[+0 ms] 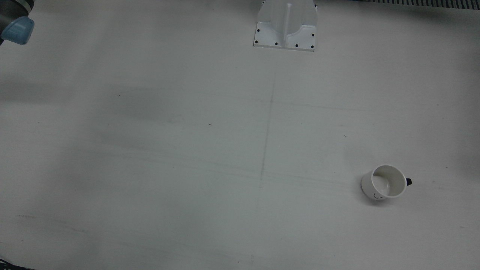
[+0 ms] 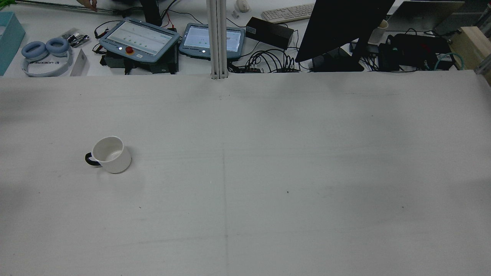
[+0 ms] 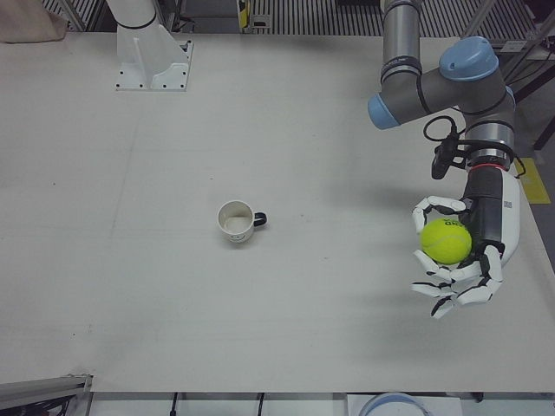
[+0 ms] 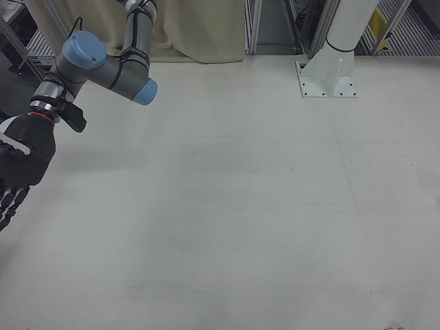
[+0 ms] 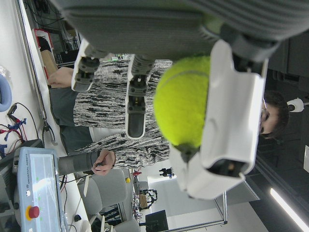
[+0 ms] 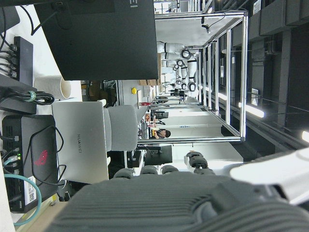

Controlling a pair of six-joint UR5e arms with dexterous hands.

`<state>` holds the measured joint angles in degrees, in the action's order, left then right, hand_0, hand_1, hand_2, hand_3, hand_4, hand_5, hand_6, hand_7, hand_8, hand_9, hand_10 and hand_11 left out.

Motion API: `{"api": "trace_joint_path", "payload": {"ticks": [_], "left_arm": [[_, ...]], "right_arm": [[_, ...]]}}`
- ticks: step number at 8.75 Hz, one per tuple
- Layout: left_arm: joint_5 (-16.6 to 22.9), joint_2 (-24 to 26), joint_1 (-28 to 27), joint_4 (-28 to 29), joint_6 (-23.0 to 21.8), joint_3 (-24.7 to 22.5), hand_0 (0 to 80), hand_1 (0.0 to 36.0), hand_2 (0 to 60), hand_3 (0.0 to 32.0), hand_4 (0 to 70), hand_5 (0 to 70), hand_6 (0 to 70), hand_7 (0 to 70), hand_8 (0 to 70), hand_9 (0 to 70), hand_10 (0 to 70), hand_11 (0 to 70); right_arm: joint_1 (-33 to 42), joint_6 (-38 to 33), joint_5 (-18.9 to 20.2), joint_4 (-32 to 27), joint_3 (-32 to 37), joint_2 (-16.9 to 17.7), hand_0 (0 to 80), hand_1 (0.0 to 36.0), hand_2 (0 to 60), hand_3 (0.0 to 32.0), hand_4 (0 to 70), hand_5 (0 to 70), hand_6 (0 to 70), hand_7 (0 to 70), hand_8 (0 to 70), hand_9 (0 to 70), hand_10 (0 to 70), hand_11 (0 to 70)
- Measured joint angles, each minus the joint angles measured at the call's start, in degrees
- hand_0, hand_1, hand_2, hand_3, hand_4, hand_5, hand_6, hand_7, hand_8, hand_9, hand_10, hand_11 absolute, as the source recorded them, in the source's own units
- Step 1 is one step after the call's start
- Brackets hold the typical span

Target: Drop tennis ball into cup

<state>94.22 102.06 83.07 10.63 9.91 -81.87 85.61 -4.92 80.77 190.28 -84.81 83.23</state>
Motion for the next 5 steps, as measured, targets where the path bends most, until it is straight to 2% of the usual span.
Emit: {"api": "trace_joint_path", "payload": {"ticks": [1, 2, 3, 4, 5], "left_arm": [[0.0, -0.01, 0.03, 0.0, -0.03, -0.04, 80.0, 36.0, 60.0, 28.8, 0.0, 31.0, 70.0, 57.1, 35.2, 32.4, 7.5, 15.5], [0.0, 0.01, 0.03, 0.0, -0.05, -0.44, 80.0, 36.0, 60.0, 28.6, 0.0, 31.0, 70.0, 57.2, 35.1, 32.3, 7.7, 15.7], [0.0, 0.01, -0.02, 0.0, -0.06, -1.01, 80.0, 36.0, 60.0, 28.0, 0.0, 27.3, 62.6, 60.7, 32.6, 33.1, 8.7, 17.1], [0.0, 0.0, -0.85, 0.03, -0.04, -2.07, 80.0, 36.0, 60.0, 26.6, 0.0, 28.9, 67.8, 59.8, 33.6, 33.2, 9.9, 18.8], [0.0, -0.04, -2.92, 0.06, -0.03, -3.26, 80.0, 36.0, 60.0, 26.6, 0.0, 30.2, 70.0, 57.3, 34.5, 32.8, 10.0, 19.0]], "right_arm": [[0.0, 0.0, 0.0, 0.0, 0.0, 0.0, 0.0, 0.0, 0.0, 0.0, 0.0, 0.0, 0.0, 0.0, 0.0, 0.0, 0.0, 0.0], [0.0, 0.0, 0.0, 0.0, 0.0, 0.0, 0.0, 0.0, 0.0, 0.0, 0.0, 0.0, 0.0, 0.0, 0.0, 0.0, 0.0, 0.0], [0.0, 0.0, 0.0, 0.0, 0.0, 0.0, 0.0, 0.0, 0.0, 0.0, 0.0, 0.0, 0.0, 0.0, 0.0, 0.0, 0.0, 0.0], [0.0, 0.0, 0.0, 0.0, 0.0, 0.0, 0.0, 0.0, 0.0, 0.0, 0.0, 0.0, 0.0, 0.0, 0.0, 0.0, 0.0, 0.0], [0.0, 0.0, 0.0, 0.0, 0.02, 0.0, 0.0, 0.0, 0.0, 0.0, 0.0, 0.0, 0.0, 0.0, 0.0, 0.0, 0.0, 0.0]]}}
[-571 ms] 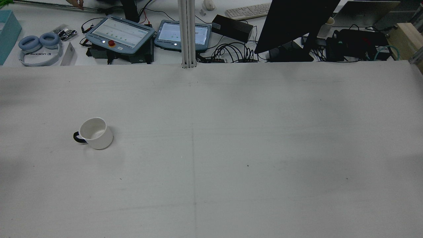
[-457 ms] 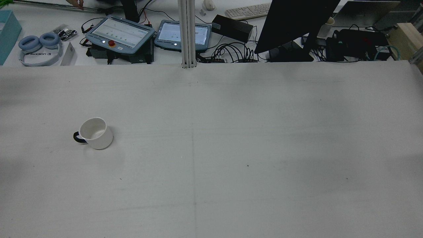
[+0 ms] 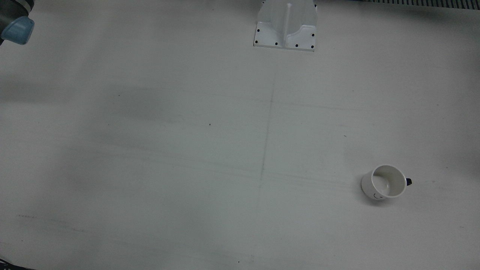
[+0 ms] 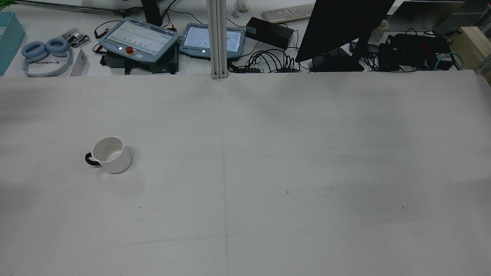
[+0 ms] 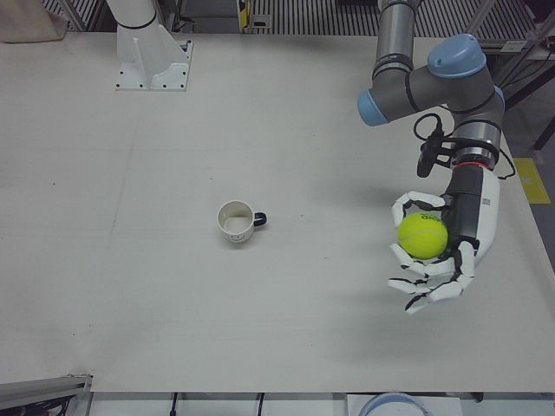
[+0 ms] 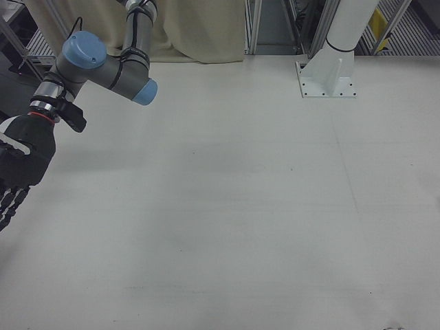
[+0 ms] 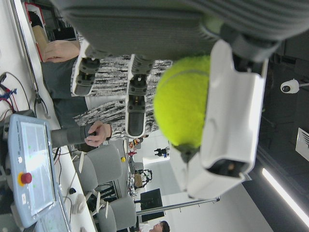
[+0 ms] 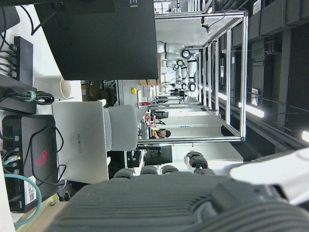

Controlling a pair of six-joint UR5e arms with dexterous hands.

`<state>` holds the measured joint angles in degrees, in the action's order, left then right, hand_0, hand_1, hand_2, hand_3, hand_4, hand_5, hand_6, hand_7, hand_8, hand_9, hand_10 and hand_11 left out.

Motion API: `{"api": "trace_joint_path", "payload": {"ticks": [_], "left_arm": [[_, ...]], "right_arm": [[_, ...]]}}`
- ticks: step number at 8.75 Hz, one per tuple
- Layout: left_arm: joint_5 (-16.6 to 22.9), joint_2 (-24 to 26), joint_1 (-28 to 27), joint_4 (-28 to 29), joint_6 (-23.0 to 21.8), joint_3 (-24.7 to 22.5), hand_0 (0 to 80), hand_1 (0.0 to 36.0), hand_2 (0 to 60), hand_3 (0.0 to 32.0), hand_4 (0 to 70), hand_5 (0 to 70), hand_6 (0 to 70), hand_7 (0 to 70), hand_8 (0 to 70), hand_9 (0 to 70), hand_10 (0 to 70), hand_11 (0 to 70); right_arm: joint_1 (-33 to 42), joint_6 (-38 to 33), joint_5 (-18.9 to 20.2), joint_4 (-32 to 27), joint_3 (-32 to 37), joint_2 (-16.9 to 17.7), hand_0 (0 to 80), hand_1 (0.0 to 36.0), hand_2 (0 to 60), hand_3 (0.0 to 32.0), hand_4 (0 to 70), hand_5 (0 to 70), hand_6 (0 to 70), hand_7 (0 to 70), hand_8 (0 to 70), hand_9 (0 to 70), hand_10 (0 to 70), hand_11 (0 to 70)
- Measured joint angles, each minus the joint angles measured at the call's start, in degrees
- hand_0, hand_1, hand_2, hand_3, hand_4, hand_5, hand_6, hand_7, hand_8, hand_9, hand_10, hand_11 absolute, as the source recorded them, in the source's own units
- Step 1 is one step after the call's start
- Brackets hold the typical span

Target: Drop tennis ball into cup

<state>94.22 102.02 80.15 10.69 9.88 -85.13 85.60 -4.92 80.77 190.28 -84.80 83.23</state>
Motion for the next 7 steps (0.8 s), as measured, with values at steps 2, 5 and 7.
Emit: {"api": "trace_joint_path", "payload": {"ticks": [2, 5, 7], "left_arm": [[-0.4, -0.02, -7.06, -0.28, 0.17, -2.69, 80.0, 36.0, 60.0, 28.4, 0.0, 30.1, 70.0, 55.9, 34.5, 32.3, 9.3, 18.0], [-5.49, 0.05, -21.42, -1.67, 1.98, -6.53, 80.0, 36.0, 60.0, 29.4, 0.0, 28.4, 65.5, 55.1, 33.4, 31.9, 7.7, 15.6], [-7.06, 0.28, -26.23, -2.84, 3.08, -8.57, 80.0, 36.0, 60.0, 29.6, 0.0, 28.3, 66.9, 54.9, 33.9, 31.9, 7.5, 15.2]], "right_arm": [[0.0, 0.0, 0.0, 0.0, 0.0, 0.0, 0.0, 0.0, 0.0, 0.0, 0.0, 0.0, 0.0, 0.0, 0.0, 0.0, 0.0, 0.0], [0.0, 0.0, 0.0, 0.0, 0.03, 0.0, 0.0, 0.0, 0.0, 0.0, 0.0, 0.0, 0.0, 0.0, 0.0, 0.0, 0.0, 0.0], [0.0, 0.0, 0.0, 0.0, 0.0, 0.0, 0.0, 0.0, 0.0, 0.0, 0.0, 0.0, 0.0, 0.0, 0.0, 0.0, 0.0, 0.0]]}}
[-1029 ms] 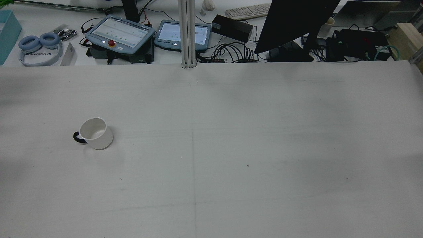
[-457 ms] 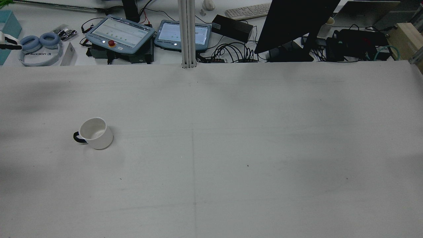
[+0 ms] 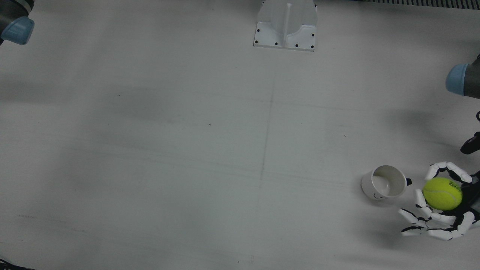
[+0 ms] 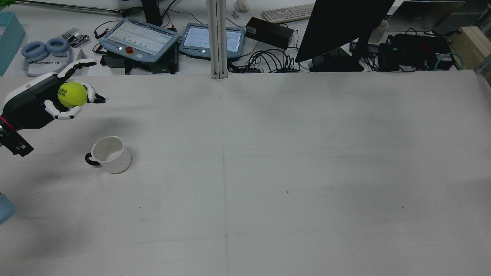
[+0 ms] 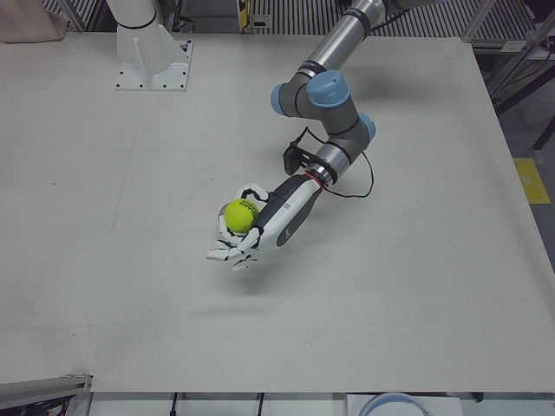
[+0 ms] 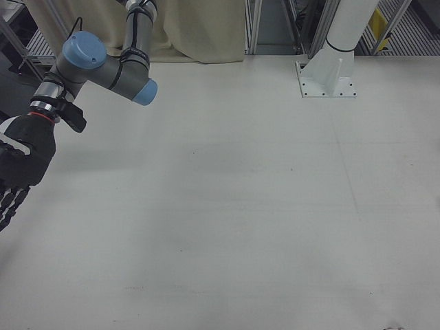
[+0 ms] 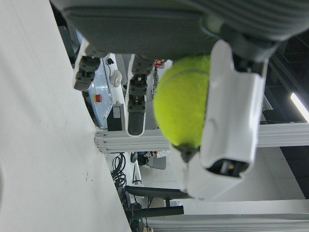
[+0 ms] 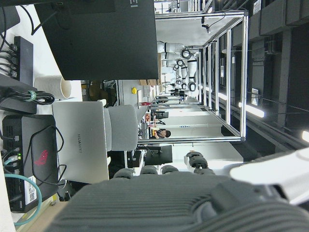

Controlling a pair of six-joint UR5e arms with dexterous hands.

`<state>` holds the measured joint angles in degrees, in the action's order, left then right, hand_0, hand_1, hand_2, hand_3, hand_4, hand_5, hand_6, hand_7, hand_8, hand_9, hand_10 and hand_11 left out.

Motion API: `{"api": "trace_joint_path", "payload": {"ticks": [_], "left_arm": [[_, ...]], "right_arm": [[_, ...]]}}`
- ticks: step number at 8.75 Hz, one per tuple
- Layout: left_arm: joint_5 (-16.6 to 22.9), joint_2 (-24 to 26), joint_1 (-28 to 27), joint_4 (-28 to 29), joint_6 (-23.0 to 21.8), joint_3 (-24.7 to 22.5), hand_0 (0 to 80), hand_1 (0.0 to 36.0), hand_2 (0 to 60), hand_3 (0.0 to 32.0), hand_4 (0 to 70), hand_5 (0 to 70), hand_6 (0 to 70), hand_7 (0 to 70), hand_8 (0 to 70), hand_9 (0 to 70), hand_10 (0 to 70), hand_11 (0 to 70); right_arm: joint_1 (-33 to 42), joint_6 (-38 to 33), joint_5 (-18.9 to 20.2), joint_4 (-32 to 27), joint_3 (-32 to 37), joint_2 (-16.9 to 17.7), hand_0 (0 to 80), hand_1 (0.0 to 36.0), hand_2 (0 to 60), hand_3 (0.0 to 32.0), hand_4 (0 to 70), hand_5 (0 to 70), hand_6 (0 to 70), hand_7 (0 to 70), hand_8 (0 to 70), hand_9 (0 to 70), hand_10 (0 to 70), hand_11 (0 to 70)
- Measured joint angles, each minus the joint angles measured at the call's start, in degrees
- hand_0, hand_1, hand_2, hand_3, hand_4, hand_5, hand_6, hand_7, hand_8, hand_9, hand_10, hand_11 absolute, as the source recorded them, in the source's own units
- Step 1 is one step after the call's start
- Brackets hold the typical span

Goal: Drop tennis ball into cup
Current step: 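Move the left hand holding the tennis ball over the white mug, then open the left hand fingers to release the ball into the mug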

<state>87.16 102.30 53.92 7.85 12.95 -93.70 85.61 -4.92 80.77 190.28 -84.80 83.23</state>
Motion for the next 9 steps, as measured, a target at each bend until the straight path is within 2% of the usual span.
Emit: {"api": "trace_joint_path", "payload": {"ticks": [1, 3, 4, 5, 6, 7, 8, 9], "left_arm": [[-0.36, 0.08, -1.26, -0.31, 0.64, -0.48, 80.0, 36.0, 60.0, 29.8, 0.0, 28.9, 69.5, 53.7, 34.3, 31.4, 7.5, 15.2], [-2.0, 0.1, -4.5, -0.51, 1.48, -0.62, 80.0, 36.0, 57.6, 29.8, 0.0, 27.7, 65.2, 52.2, 32.9, 30.3, 7.0, 14.3], [-2.8, 0.1, -5.65, -0.54, 1.66, -0.58, 80.0, 36.0, 52.8, 30.2, 0.0, 22.5, 45.6, 47.2, 26.3, 25.3, 6.5, 13.4], [-3.2, 0.08, -6.24, -0.55, 1.78, -0.48, 75.7, 36.0, 46.7, 30.0, 0.0, 20.5, 42.0, 33.4, 21.2, 16.2, 5.3, 11.4], [-3.34, 0.01, -6.48, -0.44, 1.84, -0.32, 61.9, 34.6, 43.2, 27.8, 0.0, 19.3, 42.5, 15.5, 15.1, 5.3, 4.2, 9.4], [-3.38, -0.14, -6.58, -0.22, 1.91, -0.12, 56.2, 30.4, 38.4, 27.2, 0.0, 15.3, 29.1, 10.8, 9.9, 1.2, 3.7, 8.3], [-3.43, -0.31, -6.6, 0.03, 1.98, 0.12, 53.3, 28.1, 32.6, 27.2, 0.0, 11.0, 12.8, 11.1, 5.9, 0.9, 3.5, 7.7], [-3.43, -0.48, -6.66, 0.31, 2.02, 0.29, 51.7, 25.7, 33.0, 27.8, 0.0, 12.3, 20.2, 8.5, 6.9, 0.5, 3.2, 7.2]], "right_arm": [[0.0, -0.02, 0.0, 0.0, -0.01, 0.0, 0.0, 0.0, 0.0, 0.0, 0.0, 0.0, 0.0, 0.0, 0.0, 0.0, 0.0, 0.0], [0.0, -0.02, 0.0, 0.0, -0.01, 0.0, 0.0, 0.0, 0.0, 0.0, 0.0, 0.0, 0.0, 0.0, 0.0, 0.0, 0.0, 0.0], [0.0, -0.01, 0.0, 0.0, -0.02, 0.0, 0.0, 0.0, 0.0, 0.0, 0.0, 0.0, 0.0, 0.0, 0.0, 0.0, 0.0, 0.0], [0.0, 0.0, 0.0, 0.0, -0.02, 0.0, 0.0, 0.0, 0.0, 0.0, 0.0, 0.0, 0.0, 0.0, 0.0, 0.0, 0.0, 0.0], [0.0, 0.0, 0.0, 0.0, -0.02, 0.0, 0.0, 0.0, 0.0, 0.0, 0.0, 0.0, 0.0, 0.0, 0.0, 0.0, 0.0, 0.0], [0.0, 0.0, 0.0, 0.0, -0.02, 0.0, 0.0, 0.0, 0.0, 0.0, 0.0, 0.0, 0.0, 0.0, 0.0, 0.0, 0.0, 0.0], [0.0, 0.0, 0.0, 0.0, -0.02, 0.0, 0.0, 0.0, 0.0, 0.0, 0.0, 0.0, 0.0, 0.0, 0.0, 0.0, 0.0, 0.0], [0.0, 0.0, 0.0, 0.0, -0.02, 0.0, 0.0, 0.0, 0.0, 0.0, 0.0, 0.0, 0.0, 0.0, 0.0, 0.0, 0.0, 0.0]]}}
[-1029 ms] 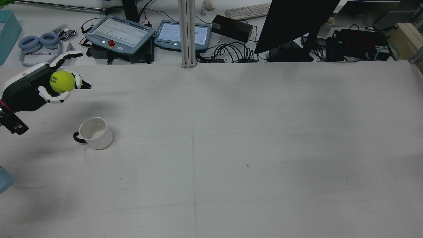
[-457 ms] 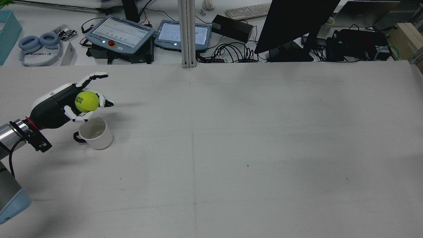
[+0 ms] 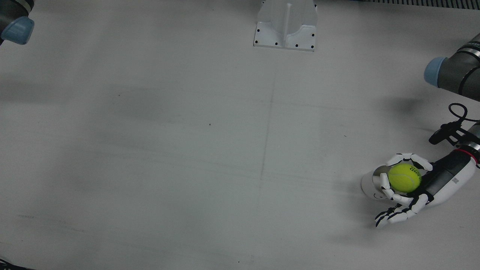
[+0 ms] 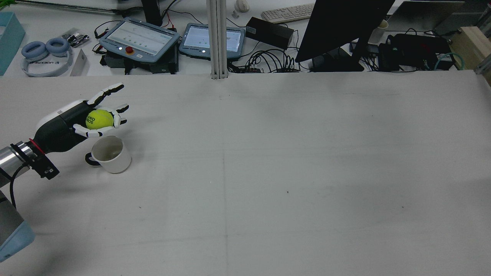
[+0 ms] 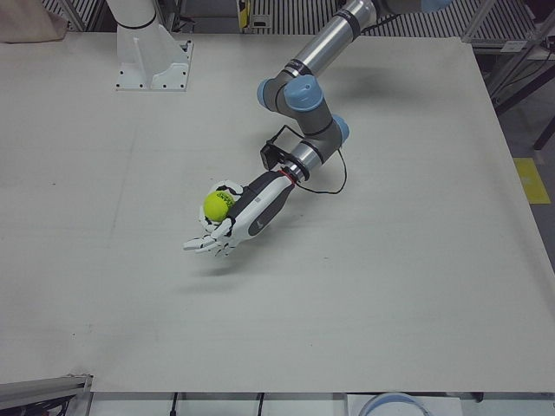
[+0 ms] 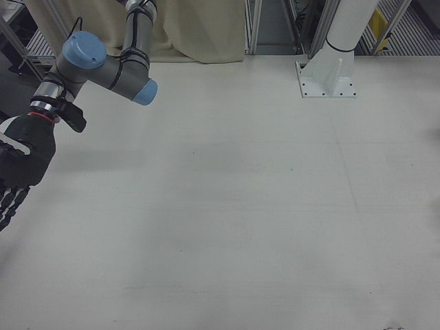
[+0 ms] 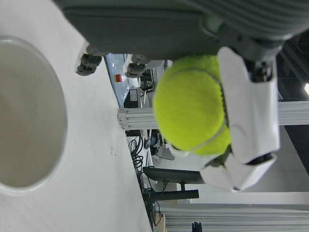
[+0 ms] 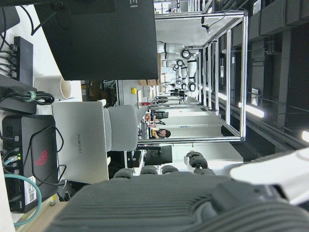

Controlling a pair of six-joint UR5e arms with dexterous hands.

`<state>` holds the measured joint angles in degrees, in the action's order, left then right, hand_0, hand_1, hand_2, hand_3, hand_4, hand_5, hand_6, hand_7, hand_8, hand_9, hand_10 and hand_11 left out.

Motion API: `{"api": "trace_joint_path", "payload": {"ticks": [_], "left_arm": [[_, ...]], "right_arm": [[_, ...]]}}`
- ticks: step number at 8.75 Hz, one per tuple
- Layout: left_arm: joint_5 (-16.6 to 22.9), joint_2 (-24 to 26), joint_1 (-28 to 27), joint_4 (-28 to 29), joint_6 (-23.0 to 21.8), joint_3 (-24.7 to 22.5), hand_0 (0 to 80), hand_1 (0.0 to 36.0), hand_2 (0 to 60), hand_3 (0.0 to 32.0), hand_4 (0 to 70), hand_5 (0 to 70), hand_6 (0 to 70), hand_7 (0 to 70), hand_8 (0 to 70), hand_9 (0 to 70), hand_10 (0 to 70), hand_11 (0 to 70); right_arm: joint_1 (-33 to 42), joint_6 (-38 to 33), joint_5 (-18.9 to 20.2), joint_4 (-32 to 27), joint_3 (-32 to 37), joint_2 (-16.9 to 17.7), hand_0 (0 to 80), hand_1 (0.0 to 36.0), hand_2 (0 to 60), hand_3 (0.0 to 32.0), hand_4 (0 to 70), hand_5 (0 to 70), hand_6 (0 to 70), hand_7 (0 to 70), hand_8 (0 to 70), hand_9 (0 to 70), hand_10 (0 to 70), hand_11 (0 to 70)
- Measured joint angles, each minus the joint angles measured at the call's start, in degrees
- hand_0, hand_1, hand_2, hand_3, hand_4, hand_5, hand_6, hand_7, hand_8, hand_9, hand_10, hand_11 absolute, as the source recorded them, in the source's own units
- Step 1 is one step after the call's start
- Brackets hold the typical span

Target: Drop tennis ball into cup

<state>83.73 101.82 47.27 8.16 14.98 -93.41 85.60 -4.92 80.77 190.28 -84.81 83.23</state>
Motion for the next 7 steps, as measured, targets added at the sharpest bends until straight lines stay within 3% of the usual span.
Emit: {"api": "trace_joint_path", "payload": {"ticks": [1, 2, 3, 4, 5, 7], "left_arm": [[0.01, -0.45, -0.03, 0.51, 0.03, 0.09, 50.5, 24.4, 32.8, 28.2, 0.0, 11.9, 20.0, 8.1, 6.5, 0.4, 3.1, 6.8], [0.02, -1.05, -0.05, 1.08, 0.07, 0.12, 49.1, 21.9, 34.7, 28.6, 0.0, 14.4, 35.1, 4.4, 8.8, 0.1, 3.0, 6.6], [0.02, -1.69, -0.1, 1.61, 0.21, 0.19, 47.8, 20.6, 25.4, 28.8, 0.0, 8.1, 11.4, 7.8, 3.4, 0.4, 2.8, 6.0], [0.0, -2.06, -0.12, 1.97, 0.31, 0.31, 46.9, 17.5, 22.9, 29.8, 0.0, 9.7, 18.6, 4.2, 3.8, 0.0, 1.6, 4.2], [0.0, -2.26, -0.14, 2.23, 0.33, 0.53, 46.8, 17.8, 24.0, 30.6, 0.0, 9.6, 18.5, 3.9, 3.3, 0.0, 1.0, 3.3], [0.05, -2.48, -0.13, 2.58, -0.12, 0.73, 48.1, 20.8, 26.2, 30.2, 0.0, 8.1, 11.2, 6.6, 1.9, 0.2, 0.8, 3.2]], "right_arm": [[0.0, 0.0, 0.0, 0.0, 0.0, 0.0, 0.0, 0.0, 0.0, 0.0, 0.0, 0.0, 0.0, 0.0, 0.0, 0.0, 0.0, 0.0], [0.0, 0.0, 0.0, 0.0, 0.0, 0.0, 0.0, 0.0, 0.0, 0.0, 0.0, 0.0, 0.0, 0.0, 0.0, 0.0, 0.0, 0.0], [0.0, 0.0, 0.0, 0.0, 0.0, 0.0, 0.0, 0.0, 0.0, 0.0, 0.0, 0.0, 0.0, 0.0, 0.0, 0.0, 0.0, 0.0], [0.0, 0.0, 0.0, 0.0, 0.0, 0.0, 0.0, 0.0, 0.0, 0.0, 0.0, 0.0, 0.0, 0.0, 0.0, 0.0, 0.0, 0.0], [0.0, 0.0, 0.0, 0.0, 0.0, 0.0, 0.0, 0.0, 0.0, 0.0, 0.0, 0.0, 0.0, 0.0, 0.0, 0.0, 0.0, 0.0], [0.0, 0.0, 0.0, 0.0, 0.0, 0.0, 0.0, 0.0, 0.0, 0.0, 0.0, 0.0, 0.0, 0.0, 0.0, 0.0, 0.0, 0.0]]}}
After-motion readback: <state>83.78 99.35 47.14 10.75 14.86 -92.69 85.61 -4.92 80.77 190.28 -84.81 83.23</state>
